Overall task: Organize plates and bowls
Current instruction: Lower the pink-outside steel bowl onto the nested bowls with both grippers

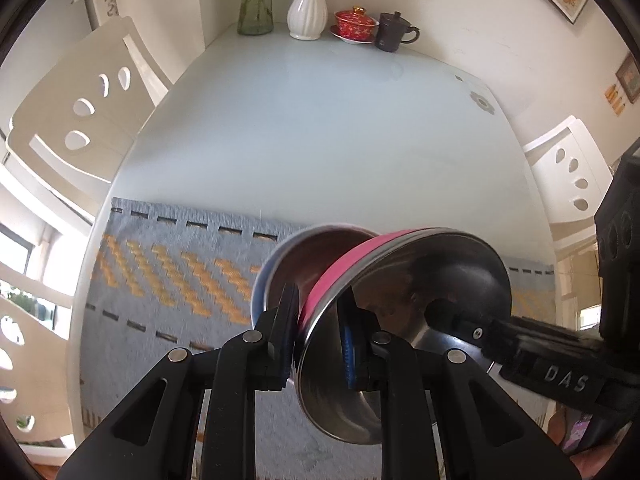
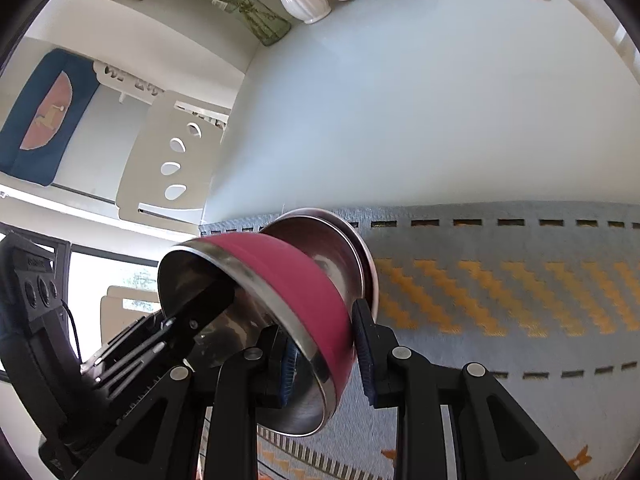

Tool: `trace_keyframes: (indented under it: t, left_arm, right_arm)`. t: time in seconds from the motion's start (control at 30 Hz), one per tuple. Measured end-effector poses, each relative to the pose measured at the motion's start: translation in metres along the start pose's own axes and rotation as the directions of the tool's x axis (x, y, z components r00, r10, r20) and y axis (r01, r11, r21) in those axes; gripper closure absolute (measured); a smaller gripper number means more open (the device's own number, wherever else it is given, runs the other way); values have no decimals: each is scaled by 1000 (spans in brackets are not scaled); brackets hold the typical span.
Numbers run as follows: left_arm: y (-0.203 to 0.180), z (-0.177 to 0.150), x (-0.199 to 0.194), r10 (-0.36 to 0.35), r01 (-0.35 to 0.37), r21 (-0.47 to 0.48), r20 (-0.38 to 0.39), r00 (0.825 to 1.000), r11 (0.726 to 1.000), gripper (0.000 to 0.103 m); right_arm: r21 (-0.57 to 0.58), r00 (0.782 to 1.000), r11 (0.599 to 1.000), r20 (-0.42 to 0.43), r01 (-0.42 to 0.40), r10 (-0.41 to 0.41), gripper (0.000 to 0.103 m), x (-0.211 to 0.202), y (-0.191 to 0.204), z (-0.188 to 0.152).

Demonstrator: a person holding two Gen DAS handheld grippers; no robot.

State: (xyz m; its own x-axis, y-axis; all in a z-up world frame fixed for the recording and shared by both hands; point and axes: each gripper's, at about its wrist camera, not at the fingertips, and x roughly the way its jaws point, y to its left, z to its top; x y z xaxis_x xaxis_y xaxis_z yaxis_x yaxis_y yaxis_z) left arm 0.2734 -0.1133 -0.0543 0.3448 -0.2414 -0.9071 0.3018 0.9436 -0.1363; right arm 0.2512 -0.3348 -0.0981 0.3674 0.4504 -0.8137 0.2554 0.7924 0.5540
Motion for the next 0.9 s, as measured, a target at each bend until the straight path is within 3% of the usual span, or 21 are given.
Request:
trace_keyframes:
  t: [0.3, 0.9]
  left_arm:
    - [8, 6, 19, 21, -21, 2, -12, 1000, 1000, 88]
    - [19, 5, 30, 19, -19, -5, -6, 1000, 1000, 84]
  right_arm:
    - [6, 999, 1000, -29, 19, -18, 77, 27, -4, 5]
    - [-6, 1000, 1000, 6, 24, -24, 78, 34, -3, 10]
